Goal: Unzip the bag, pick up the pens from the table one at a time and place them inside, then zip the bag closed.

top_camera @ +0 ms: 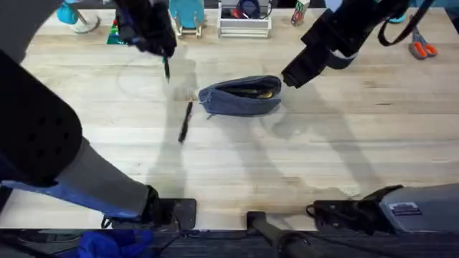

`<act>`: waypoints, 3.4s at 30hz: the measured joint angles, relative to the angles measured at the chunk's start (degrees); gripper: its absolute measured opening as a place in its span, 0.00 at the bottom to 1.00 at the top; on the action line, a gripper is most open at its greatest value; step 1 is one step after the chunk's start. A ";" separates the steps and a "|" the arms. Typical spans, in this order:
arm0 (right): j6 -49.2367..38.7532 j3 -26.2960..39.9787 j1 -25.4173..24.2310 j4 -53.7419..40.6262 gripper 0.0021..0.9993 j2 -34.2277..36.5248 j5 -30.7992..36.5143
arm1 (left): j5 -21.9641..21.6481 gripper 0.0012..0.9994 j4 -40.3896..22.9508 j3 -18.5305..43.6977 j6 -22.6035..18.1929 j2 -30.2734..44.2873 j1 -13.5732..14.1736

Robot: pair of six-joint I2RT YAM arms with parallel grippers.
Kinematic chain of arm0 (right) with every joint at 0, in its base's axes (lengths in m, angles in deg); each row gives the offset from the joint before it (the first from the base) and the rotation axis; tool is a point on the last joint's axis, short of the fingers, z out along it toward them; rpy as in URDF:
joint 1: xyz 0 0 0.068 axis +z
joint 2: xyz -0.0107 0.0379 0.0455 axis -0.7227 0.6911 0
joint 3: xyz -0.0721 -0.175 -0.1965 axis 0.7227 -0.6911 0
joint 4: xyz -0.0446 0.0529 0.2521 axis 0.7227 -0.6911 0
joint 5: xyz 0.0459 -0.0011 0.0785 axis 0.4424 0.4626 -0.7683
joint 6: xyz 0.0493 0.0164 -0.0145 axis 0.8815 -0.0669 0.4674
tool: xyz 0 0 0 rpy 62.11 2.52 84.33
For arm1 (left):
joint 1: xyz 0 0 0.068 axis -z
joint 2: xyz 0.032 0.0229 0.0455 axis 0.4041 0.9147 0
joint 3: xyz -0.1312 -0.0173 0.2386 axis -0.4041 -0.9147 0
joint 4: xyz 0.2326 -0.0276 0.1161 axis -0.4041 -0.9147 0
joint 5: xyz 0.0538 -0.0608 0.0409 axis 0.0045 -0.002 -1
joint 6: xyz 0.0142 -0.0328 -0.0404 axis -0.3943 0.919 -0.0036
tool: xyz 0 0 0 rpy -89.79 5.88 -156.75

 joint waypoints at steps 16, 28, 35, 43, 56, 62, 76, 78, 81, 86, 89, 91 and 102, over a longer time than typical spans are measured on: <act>0.39 -0.04 0.00 -0.10 1.00 -1.61 0.00 | 8.77 0.04 -2.00 13.29 -23.10 0.02 14.69; 0.40 -0.07 0.00 -1.47 1.00 -2.92 0.00 | 22.75 0.04 -2.84 13.29 -42.17 0.02 17.09; 0.39 -1.52 -1.48 -2.11 1.00 -8.35 0.02 | 24.81 0.04 -2.70 13.29 -45.01 0.00 17.09; 0.35 -12.04 -4.14 1.79 1.00 -20.75 0.02 | 24.99 0.04 -2.53 13.29 -45.43 0.01 17.09; 0.35 -22.72 -8.09 6.05 1.00 -37.09 0.49 | 34.57 0.04 -2.43 13.29 -50.78 0.00 17.36; 0.33 -26.10 -8.52 7.33 1.00 -41.18 1.25 | 37.47 0.04 -7.38 13.29 -61.75 0.00 20.09; 0.33 -26.40 -8.52 7.77 1.00 -41.27 2.23 | 38.69 0.04 -4.41 8.53 -73.31 2.10 21.17; 0.33 -26.44 -8.52 7.83 1.00 -41.27 2.23 | 38.67 0.04 -3.12 7.01 -73.53 3.02 21.17; 0.35 -26.49 -8.52 7.85 1.00 -41.27 2.23 | 38.67 0.04 -1.51 4.67 -73.69 3.78 21.17; 0.34 -26.51 -8.52 8.03 1.00 -41.27 2.23 | 38.20 0.04 0.39 -0.04 -74.10 3.86 21.17; 0.33 -26.51 -8.52 8.05 1.00 -41.27 2.23 | 37.33 0.04 1.67 -2.80 -74.58 3.87 21.17; 0.33 -26.51 -8.52 8.05 1.00 -41.27 2.23 | 36.29 0.04 2.60 -4.39 -74.75 3.87 21.17; 0.33 -26.51 -8.52 8.06 1.00 -41.27 2.23 | 26.20 0.04 3.49 -6.47 -74.98 3.87 21.17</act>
